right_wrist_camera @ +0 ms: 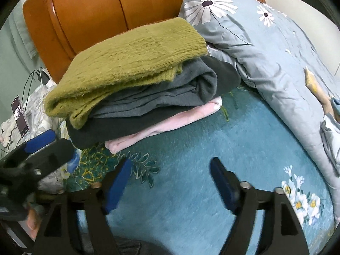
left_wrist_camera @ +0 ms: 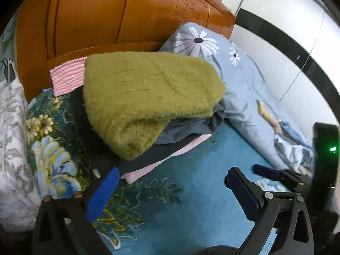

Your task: Fold clothes

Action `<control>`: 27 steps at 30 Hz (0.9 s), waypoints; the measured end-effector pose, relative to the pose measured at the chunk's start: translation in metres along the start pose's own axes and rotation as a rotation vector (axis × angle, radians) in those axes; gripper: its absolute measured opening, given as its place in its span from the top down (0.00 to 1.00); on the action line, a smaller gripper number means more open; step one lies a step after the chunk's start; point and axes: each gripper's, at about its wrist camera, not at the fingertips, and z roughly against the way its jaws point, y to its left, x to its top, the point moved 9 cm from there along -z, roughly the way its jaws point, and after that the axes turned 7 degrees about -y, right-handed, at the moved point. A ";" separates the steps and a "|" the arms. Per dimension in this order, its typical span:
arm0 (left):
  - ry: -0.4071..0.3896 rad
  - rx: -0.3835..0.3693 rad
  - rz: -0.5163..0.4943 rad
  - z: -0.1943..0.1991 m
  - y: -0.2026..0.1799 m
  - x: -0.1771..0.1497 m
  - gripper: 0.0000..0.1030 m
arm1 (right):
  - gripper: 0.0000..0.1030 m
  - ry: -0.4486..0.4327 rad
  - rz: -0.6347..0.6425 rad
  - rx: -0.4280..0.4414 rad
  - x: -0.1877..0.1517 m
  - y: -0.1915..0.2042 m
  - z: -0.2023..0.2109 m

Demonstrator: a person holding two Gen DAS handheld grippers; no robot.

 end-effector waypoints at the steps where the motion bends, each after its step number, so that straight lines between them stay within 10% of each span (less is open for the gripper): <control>1: 0.000 0.015 -0.008 0.000 0.001 -0.002 0.00 | 0.13 -0.004 -0.004 -0.003 -0.002 0.001 0.001; 17: 0.076 0.106 -0.010 -0.014 0.026 -0.028 0.00 | 0.08 -0.060 -0.061 -0.105 -0.031 0.007 0.003; 27: -0.070 0.215 -0.088 -0.006 0.036 -0.019 0.00 | 0.07 -0.127 -0.038 -0.163 -0.032 0.002 0.005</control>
